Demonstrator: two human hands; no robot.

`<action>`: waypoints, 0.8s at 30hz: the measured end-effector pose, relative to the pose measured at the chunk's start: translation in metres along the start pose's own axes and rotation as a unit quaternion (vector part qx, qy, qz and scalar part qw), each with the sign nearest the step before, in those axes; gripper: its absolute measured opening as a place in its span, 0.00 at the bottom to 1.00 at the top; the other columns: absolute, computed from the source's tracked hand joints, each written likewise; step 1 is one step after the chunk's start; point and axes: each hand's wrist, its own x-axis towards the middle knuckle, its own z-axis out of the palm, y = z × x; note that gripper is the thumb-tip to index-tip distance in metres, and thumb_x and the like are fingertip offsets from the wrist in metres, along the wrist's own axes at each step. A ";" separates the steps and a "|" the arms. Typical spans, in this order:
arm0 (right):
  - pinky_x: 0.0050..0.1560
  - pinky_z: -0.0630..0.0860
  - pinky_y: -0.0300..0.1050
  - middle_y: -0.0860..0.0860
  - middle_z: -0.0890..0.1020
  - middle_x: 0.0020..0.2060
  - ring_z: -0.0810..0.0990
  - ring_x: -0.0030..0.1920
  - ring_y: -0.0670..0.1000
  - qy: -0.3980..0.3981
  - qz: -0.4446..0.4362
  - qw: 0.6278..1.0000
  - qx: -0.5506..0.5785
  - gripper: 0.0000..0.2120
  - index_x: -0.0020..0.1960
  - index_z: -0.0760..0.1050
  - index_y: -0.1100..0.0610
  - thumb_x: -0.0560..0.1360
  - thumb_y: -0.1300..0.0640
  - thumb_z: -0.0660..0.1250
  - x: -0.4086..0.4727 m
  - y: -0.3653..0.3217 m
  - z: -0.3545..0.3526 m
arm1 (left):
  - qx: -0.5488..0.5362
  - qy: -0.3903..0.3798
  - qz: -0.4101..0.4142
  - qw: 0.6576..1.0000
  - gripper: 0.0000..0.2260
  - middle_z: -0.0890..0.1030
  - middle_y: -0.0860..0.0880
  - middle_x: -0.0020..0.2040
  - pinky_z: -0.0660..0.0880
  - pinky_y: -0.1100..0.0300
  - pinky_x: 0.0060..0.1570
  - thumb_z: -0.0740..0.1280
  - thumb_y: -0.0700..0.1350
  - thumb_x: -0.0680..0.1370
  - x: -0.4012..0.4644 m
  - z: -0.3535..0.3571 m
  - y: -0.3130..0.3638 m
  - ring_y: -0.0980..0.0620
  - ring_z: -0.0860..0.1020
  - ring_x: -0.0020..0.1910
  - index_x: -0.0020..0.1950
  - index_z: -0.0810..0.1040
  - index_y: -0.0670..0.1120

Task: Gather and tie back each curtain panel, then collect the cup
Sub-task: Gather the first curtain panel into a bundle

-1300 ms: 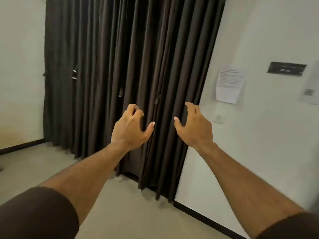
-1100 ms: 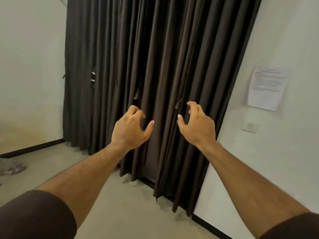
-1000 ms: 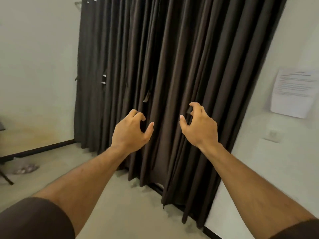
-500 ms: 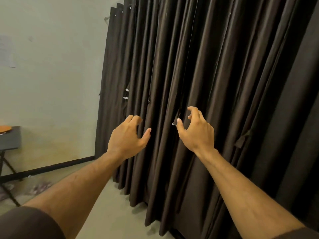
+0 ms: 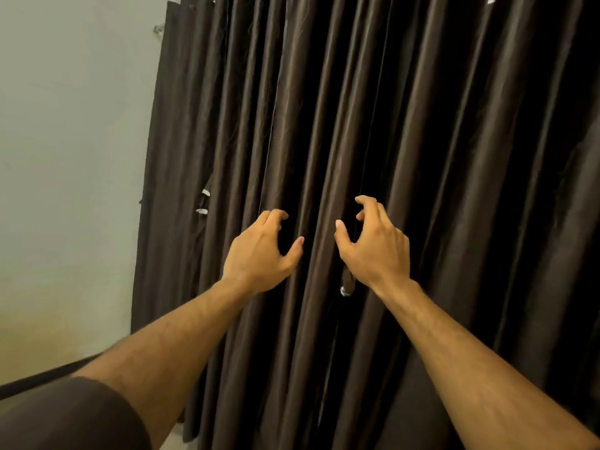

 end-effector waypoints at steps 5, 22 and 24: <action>0.39 0.68 0.40 0.51 0.80 0.59 0.82 0.40 0.48 0.023 -0.021 0.999 0.012 0.24 0.71 0.68 0.53 0.79 0.42 0.64 0.076 -0.028 0.108 | 0.019 0.024 0.012 0.999 0.25 0.78 0.51 0.61 0.80 0.49 0.46 0.68 0.59 0.79 0.073 0.017 -0.101 0.50 0.81 0.47 0.70 0.72 0.45; 0.41 0.68 0.41 0.49 0.81 0.58 0.83 0.40 0.48 0.032 -0.068 0.983 0.167 0.24 0.71 0.68 0.52 0.80 0.42 0.66 0.232 -0.126 0.526 | 0.134 0.084 -0.075 0.985 0.23 0.78 0.53 0.58 0.79 0.53 0.47 0.67 0.62 0.78 0.225 0.060 -0.497 0.51 0.80 0.44 0.65 0.75 0.48; 0.38 0.67 0.37 0.49 0.81 0.58 0.82 0.38 0.47 0.049 -0.074 0.979 0.182 0.24 0.70 0.69 0.53 0.80 0.43 0.66 0.261 -0.139 0.570 | 0.141 0.086 -0.077 0.983 0.23 0.79 0.52 0.58 0.79 0.52 0.48 0.67 0.62 0.78 0.258 0.064 -0.544 0.50 0.80 0.45 0.65 0.75 0.48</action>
